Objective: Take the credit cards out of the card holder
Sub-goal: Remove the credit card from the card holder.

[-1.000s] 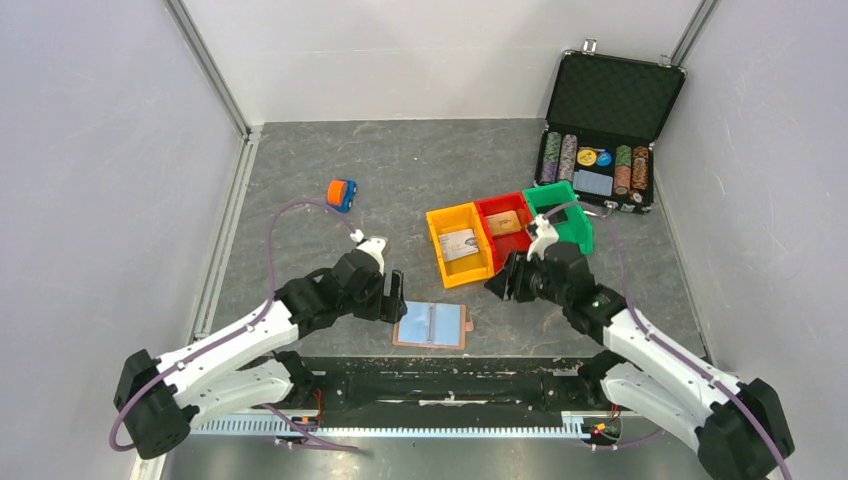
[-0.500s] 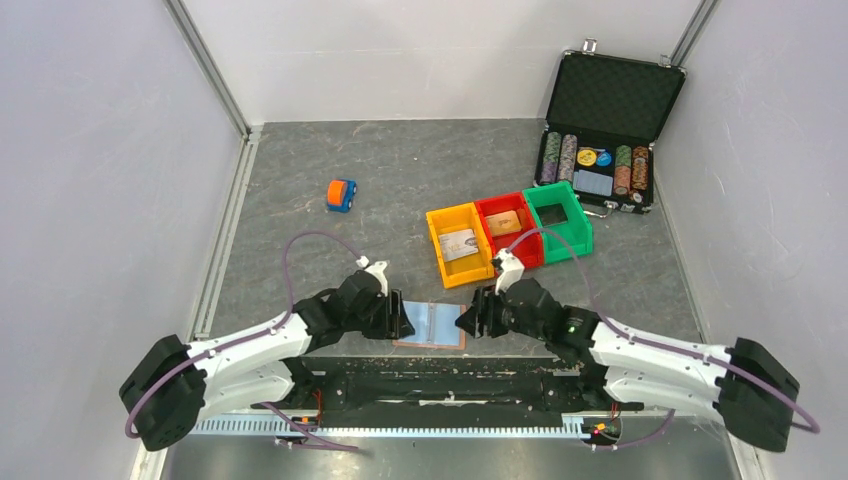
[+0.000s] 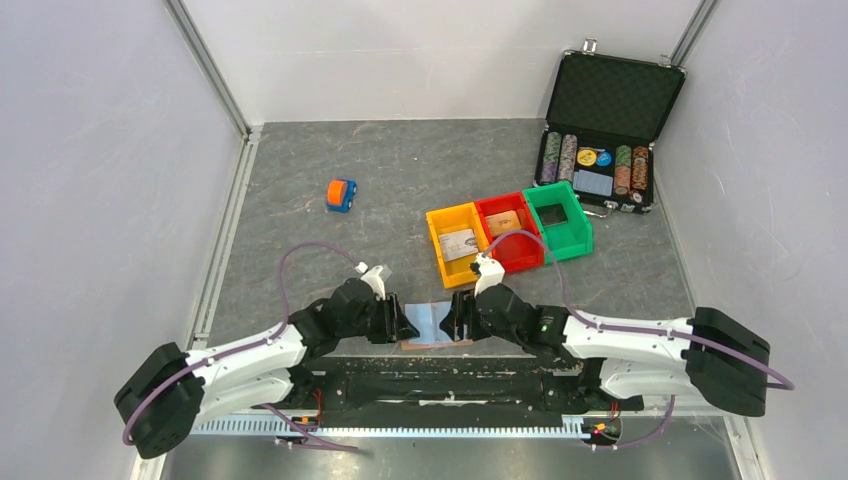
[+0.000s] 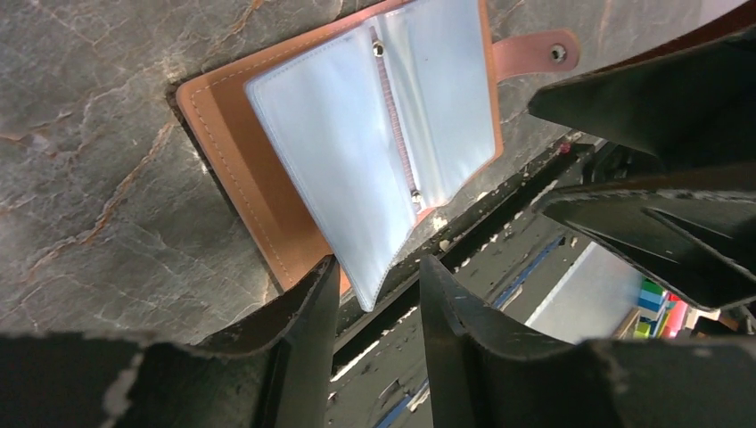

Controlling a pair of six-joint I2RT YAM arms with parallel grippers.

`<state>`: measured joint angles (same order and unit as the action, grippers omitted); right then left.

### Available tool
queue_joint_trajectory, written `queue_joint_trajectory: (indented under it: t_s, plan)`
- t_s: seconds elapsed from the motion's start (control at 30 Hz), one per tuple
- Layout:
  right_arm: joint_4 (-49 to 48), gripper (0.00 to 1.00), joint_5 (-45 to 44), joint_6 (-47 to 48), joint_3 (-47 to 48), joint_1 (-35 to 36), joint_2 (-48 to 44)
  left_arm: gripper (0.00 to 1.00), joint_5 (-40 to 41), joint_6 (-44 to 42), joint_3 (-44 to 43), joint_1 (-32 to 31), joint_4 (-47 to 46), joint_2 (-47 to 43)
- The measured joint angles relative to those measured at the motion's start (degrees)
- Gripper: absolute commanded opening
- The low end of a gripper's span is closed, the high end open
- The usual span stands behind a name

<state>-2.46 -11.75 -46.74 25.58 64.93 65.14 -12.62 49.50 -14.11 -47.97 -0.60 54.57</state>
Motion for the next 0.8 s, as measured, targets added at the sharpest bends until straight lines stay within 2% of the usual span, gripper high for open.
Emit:
queue_joint_trajectory:
  t_s: [0.4,0.63,0.8]
  plan:
    - [1.22,0.66,-3.65,-0.22,0.87,0.72,5.25,0.33,-0.20,1.70,1.68,0.00,-3.02,-0.42]
    - [1.25,0.66,-3.76,-0.20,0.94,0.98,7.69,0.13,-0.26,1.95,1.75,0.00,-4.24,1.73]
    - [1.25,0.66,-3.78,-0.17,1.40,0.98,8.37,0.06,-0.92,2.12,1.75,0.00,-4.68,3.65]
